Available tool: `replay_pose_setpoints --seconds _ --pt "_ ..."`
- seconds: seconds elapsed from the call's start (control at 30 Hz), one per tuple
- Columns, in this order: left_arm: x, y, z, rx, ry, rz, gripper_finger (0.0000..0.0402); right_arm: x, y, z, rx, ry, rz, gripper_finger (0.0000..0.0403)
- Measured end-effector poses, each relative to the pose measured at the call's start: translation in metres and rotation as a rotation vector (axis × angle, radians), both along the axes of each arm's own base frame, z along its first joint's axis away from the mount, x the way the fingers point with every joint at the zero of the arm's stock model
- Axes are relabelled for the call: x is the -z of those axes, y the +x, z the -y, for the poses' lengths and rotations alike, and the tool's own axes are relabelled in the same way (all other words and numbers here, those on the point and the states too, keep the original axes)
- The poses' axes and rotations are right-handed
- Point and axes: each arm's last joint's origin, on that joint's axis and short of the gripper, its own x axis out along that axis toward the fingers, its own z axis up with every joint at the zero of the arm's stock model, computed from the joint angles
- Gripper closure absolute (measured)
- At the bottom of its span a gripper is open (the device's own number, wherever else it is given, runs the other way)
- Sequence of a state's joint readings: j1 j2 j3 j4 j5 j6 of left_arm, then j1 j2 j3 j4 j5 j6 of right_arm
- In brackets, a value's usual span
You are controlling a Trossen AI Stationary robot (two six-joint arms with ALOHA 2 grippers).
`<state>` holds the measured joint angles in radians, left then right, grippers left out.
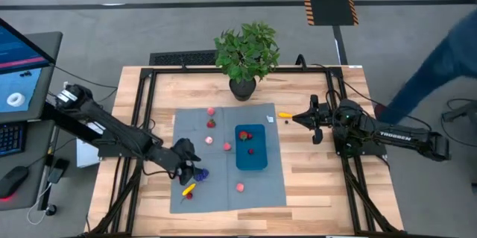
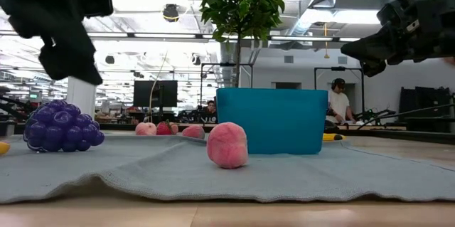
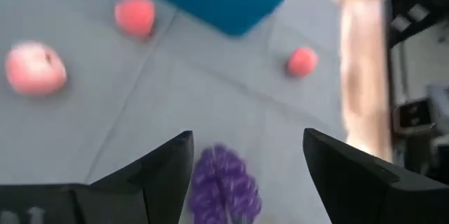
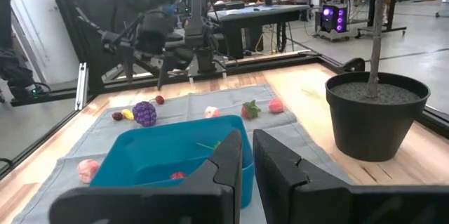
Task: Pick and placing Produce into tupperware
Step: Put the grapes into the bin
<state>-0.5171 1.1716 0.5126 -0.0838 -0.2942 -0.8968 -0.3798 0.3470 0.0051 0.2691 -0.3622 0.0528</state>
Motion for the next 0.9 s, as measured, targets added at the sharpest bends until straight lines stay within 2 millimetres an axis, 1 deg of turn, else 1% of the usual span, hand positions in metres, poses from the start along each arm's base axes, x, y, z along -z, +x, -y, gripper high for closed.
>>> replay_pose_setpoints --seconds 0.1,0.23,0.3,0.47,0.57,0.77,0.9 --pt "-0.001 0.007 0.006 -0.025 0.048 -0.071 0.0142 0.000 0.000 0.000 0.000 0.000 0.000 0.0342" --pt "-0.011 0.021 0.017 -0.035 0.136 -0.135 0.0142 0.000 0.000 0.000 0.000 0.001 -0.001 0.0342" --pt "-0.012 0.028 0.023 -0.039 0.172 -0.203 0.0142 0.000 0.000 0.000 -0.001 0.001 -0.002 0.0342" --pt "-0.004 0.044 0.040 -0.015 0.236 -0.373 0.0142 0.001 0.000 0.000 -0.002 0.007 -0.009 0.0342" --pt "0.004 0.050 0.048 0.002 0.277 -0.464 0.0142 0.001 0.000 0.000 -0.002 0.006 -0.009 0.0342" --pt "0.010 0.058 0.057 0.006 0.292 -0.498 0.0142 0.001 0.000 0.000 -0.003 0.004 -0.006 0.0342" --pt "0.015 0.055 0.057 0.005 0.265 -0.533 0.0142 0.000 0.000 0.000 -0.003 0.001 0.001 0.0342"
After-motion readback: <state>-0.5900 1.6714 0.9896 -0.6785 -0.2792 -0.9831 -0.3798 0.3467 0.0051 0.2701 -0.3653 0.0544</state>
